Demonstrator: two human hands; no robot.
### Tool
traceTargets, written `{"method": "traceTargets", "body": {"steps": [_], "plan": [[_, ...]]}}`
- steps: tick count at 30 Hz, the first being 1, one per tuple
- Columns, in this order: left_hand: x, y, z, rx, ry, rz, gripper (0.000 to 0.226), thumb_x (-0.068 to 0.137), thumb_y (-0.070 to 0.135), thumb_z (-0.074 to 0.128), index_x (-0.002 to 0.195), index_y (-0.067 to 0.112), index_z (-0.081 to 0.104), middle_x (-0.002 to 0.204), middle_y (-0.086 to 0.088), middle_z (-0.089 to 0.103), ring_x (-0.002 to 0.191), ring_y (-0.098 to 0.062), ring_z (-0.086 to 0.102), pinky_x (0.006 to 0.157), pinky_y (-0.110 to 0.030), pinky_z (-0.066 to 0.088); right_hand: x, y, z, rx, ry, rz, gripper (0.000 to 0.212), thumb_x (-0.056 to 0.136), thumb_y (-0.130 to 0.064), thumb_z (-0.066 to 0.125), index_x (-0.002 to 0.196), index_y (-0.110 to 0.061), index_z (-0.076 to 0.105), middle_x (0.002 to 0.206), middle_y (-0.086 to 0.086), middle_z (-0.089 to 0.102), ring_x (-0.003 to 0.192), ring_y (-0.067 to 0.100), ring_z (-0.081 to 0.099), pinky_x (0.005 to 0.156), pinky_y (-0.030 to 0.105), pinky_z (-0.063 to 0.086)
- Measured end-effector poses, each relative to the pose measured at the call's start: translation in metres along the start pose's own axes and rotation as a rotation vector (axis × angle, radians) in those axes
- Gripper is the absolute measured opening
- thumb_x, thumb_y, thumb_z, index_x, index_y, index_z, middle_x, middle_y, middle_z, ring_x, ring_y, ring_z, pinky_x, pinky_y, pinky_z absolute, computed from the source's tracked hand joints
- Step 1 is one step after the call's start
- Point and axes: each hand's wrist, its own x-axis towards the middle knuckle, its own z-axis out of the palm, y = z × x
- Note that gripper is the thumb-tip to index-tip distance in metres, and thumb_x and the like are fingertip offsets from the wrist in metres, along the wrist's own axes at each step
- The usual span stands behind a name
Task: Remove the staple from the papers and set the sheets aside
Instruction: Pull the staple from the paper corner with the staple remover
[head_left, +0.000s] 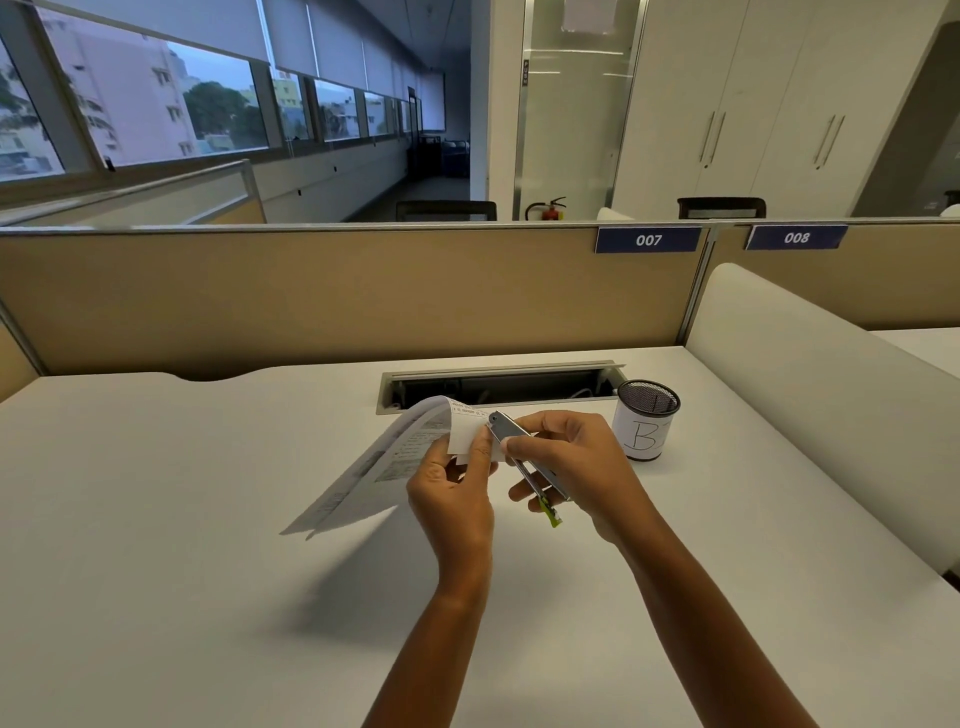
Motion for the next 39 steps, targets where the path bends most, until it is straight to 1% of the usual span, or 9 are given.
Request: {"method": "traceTargets", "body": {"steps": [3, 8, 14, 21, 24, 27, 31, 34, 39], "plan": [[0.0, 0.0, 0.001, 0.054, 0.019, 0.04, 0.02, 0.077, 0.013, 0.064, 0.089, 0.027, 0.054, 0.095, 0.003, 0.06, 0.08, -0.014, 0.059, 0.076, -0.037, 0.051, 0.0, 0.003, 0.007, 0.042, 0.016, -0.011, 0.006, 0.087, -0.016, 0.057, 0.089, -0.013, 0.062, 0.069, -0.005, 0.062, 0.047, 0.007, 0.062, 0.041, 0.009, 0.049], [0.002, -0.001, 0.001, 0.089, 0.04, 0.039, 0.025, 0.077, 0.014, 0.064, 0.101, 0.009, 0.062, 0.104, -0.014, 0.067, 0.085, -0.017, 0.059, 0.08, -0.044, 0.053, -0.001, 0.006, 0.013, 0.115, 0.019, -0.017, 0.007, 0.089, -0.014, 0.055, 0.087, -0.012, 0.062, 0.068, -0.005, 0.062, 0.04, 0.004, 0.063, 0.04, 0.01, 0.048], [0.001, -0.001, 0.001, 0.064, -0.005, -0.013, 0.028, 0.079, 0.015, 0.061, 0.106, 0.007, 0.061, 0.109, -0.015, 0.066, 0.095, -0.032, 0.064, 0.079, -0.058, 0.053, -0.002, 0.009, 0.022, 0.208, 0.061, -0.009, 0.01, 0.09, -0.016, 0.053, 0.085, -0.012, 0.061, 0.068, -0.006, 0.062, 0.039, 0.0, 0.062, 0.039, 0.009, 0.048], [0.0, 0.001, 0.001, 0.065, 0.002, -0.015, 0.026, 0.079, 0.014, 0.061, 0.105, 0.013, 0.06, 0.11, -0.016, 0.066, 0.098, -0.032, 0.063, 0.08, -0.049, 0.053, -0.003, 0.012, 0.029, 0.278, 0.129, 0.007, 0.011, 0.09, -0.017, 0.054, 0.082, -0.016, 0.062, 0.068, -0.007, 0.062, 0.05, 0.008, 0.061, 0.041, 0.009, 0.05], [0.001, 0.002, 0.001, 0.063, 0.01, -0.011, 0.021, 0.079, 0.015, 0.061, 0.098, 0.021, 0.057, 0.11, -0.017, 0.066, 0.097, -0.033, 0.063, 0.08, -0.052, 0.053, -0.003, 0.012, 0.031, 0.3, 0.136, 0.015, 0.012, 0.09, -0.018, 0.053, 0.082, -0.016, 0.062, 0.072, -0.004, 0.063, 0.054, 0.01, 0.061, 0.042, 0.009, 0.051], [0.002, 0.003, 0.0, 0.055, 0.014, -0.014, 0.02, 0.079, 0.015, 0.06, 0.096, 0.023, 0.055, 0.109, -0.016, 0.066, 0.097, -0.033, 0.063, 0.079, -0.056, 0.053, -0.002, 0.012, 0.031, 0.332, 0.129, 0.036, 0.012, 0.09, -0.018, 0.053, 0.086, -0.013, 0.063, 0.078, 0.0, 0.064, 0.057, 0.014, 0.061, 0.043, 0.011, 0.052], [0.003, 0.003, 0.0, 0.036, 0.019, -0.024, 0.019, 0.079, 0.014, 0.061, 0.094, 0.024, 0.055, 0.102, -0.008, 0.065, 0.093, -0.03, 0.063, 0.077, -0.06, 0.053, -0.002, 0.012, 0.031, 0.382, 0.099, 0.066, 0.012, 0.09, -0.018, 0.052, 0.088, -0.012, 0.062, 0.082, 0.004, 0.066, 0.048, 0.01, 0.063, 0.044, 0.014, 0.053], [0.003, 0.002, -0.001, 0.03, 0.02, -0.035, 0.019, 0.078, 0.014, 0.062, 0.095, 0.022, 0.056, 0.106, -0.014, 0.066, 0.094, -0.031, 0.064, 0.079, -0.06, 0.052, -0.002, 0.011, 0.03, 0.419, 0.063, 0.095, 0.015, 0.09, -0.019, 0.052, 0.089, -0.01, 0.063, 0.076, 0.002, 0.066, 0.041, 0.009, 0.063, 0.044, 0.015, 0.053], [0.005, 0.0, -0.003, 0.029, -0.004, -0.021, 0.021, 0.079, 0.014, 0.062, 0.097, 0.022, 0.055, 0.103, -0.005, 0.063, 0.091, -0.022, 0.061, 0.083, -0.051, 0.052, -0.002, 0.012, 0.027, 0.383, 0.025, 0.079, 0.016, 0.091, -0.019, 0.051, 0.08, -0.016, 0.063, 0.072, -0.002, 0.066, 0.042, 0.007, 0.065, 0.044, 0.014, 0.053]]}}
